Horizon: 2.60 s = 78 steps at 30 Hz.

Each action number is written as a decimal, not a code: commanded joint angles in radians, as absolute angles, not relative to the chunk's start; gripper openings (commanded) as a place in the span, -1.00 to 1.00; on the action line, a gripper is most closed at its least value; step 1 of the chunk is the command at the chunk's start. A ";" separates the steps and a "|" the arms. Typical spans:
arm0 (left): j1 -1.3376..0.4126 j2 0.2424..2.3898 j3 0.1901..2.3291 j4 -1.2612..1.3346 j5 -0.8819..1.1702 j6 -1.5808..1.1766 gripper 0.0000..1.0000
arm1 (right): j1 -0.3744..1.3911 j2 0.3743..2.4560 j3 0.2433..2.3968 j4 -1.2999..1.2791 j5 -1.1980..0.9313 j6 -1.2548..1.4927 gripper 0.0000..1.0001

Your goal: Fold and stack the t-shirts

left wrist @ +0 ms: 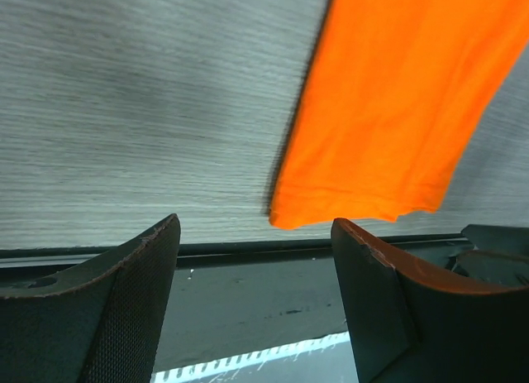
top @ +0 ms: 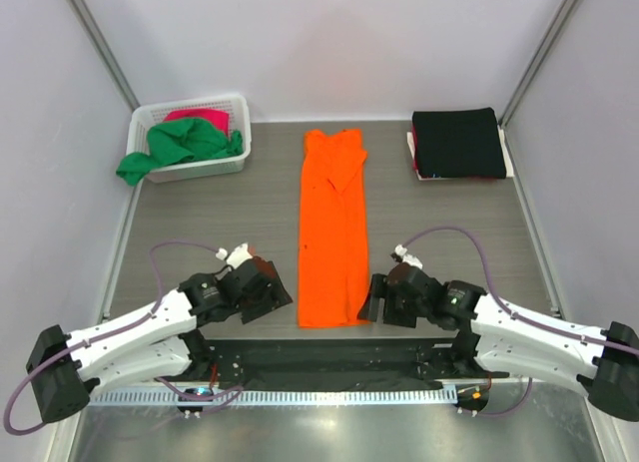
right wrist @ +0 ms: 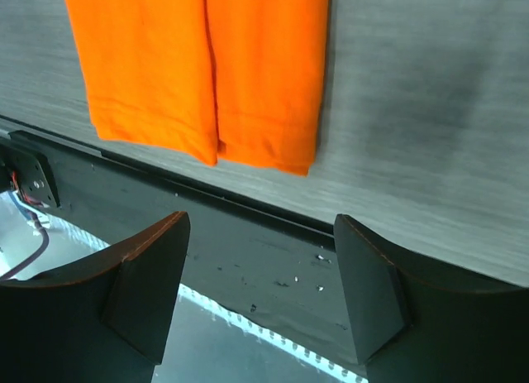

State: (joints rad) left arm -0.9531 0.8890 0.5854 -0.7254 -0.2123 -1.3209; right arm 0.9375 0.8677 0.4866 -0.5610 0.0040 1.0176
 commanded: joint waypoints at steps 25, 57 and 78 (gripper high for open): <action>-1.117 1.138 0.414 -0.270 -0.181 -1.482 0.21 | 1.061 0.957 0.304 -0.253 0.227 1.187 -0.04; -1.090 1.144 0.928 -0.782 -0.477 -1.287 -0.99 | 0.898 0.977 0.807 -0.719 0.377 0.997 -0.98; -0.531 1.758 1.471 -0.669 -0.121 -0.853 -1.00 | 0.469 1.692 1.414 -0.600 0.132 0.601 -0.98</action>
State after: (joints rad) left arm -0.5842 1.7111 1.4010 -0.6720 -0.1909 -0.9276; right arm 0.4877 1.6623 1.3376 -0.6193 0.1677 0.6598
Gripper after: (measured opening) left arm 0.009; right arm 0.039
